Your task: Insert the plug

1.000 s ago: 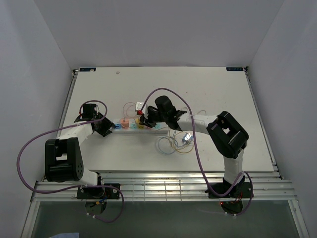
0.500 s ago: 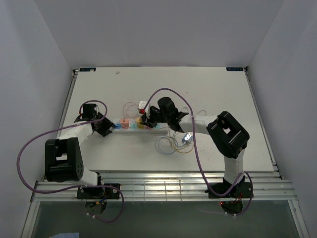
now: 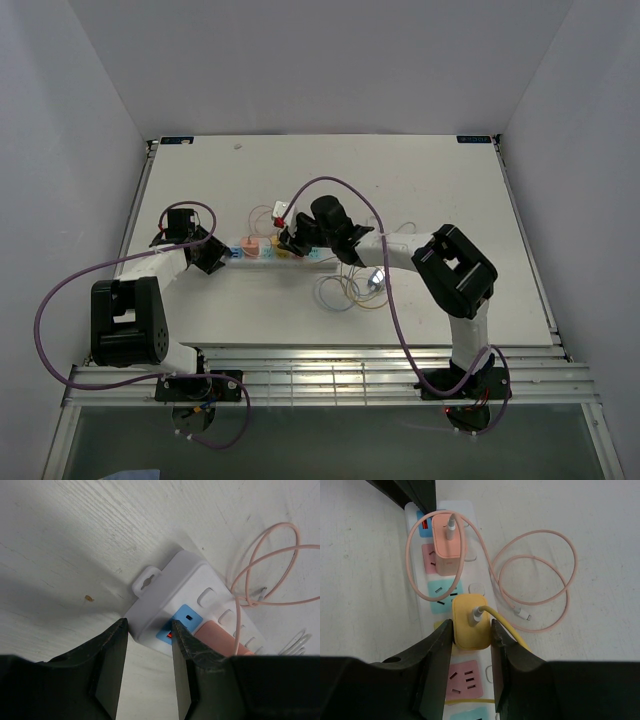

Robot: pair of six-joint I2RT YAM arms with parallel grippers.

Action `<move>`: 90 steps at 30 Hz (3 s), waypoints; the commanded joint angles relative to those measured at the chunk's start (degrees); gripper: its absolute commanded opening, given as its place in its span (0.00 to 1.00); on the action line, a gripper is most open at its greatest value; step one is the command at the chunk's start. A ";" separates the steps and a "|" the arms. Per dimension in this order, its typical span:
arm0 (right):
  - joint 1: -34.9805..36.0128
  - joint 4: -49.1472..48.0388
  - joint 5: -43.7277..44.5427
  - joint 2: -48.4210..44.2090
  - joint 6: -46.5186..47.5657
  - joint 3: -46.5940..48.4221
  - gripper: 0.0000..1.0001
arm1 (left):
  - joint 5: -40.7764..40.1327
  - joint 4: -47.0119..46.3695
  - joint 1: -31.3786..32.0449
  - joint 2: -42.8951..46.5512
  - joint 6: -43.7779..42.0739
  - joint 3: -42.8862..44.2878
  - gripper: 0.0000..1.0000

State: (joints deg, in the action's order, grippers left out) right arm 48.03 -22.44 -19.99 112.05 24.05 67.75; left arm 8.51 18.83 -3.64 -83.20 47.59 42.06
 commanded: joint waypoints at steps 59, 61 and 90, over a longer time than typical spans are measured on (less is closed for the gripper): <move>9.36 21.30 19.37 18.20 -20.53 -11.66 0.08 | -0.08 4.11 0.30 -1.79 -0.75 -1.20 0.48; 9.62 20.08 18.67 17.68 -22.29 -13.07 0.08 | -0.08 4.20 0.30 -1.88 -0.66 -1.20 0.48; 14.54 25.60 30.09 17.42 -26.87 -15.20 0.08 | -0.52 5.78 0.30 0.32 -0.13 -1.28 0.48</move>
State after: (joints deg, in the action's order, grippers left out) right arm 60.27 -38.50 11.60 116.77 3.29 62.04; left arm 4.62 16.12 -4.45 -83.72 48.53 42.11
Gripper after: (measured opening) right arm 0.395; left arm 0.486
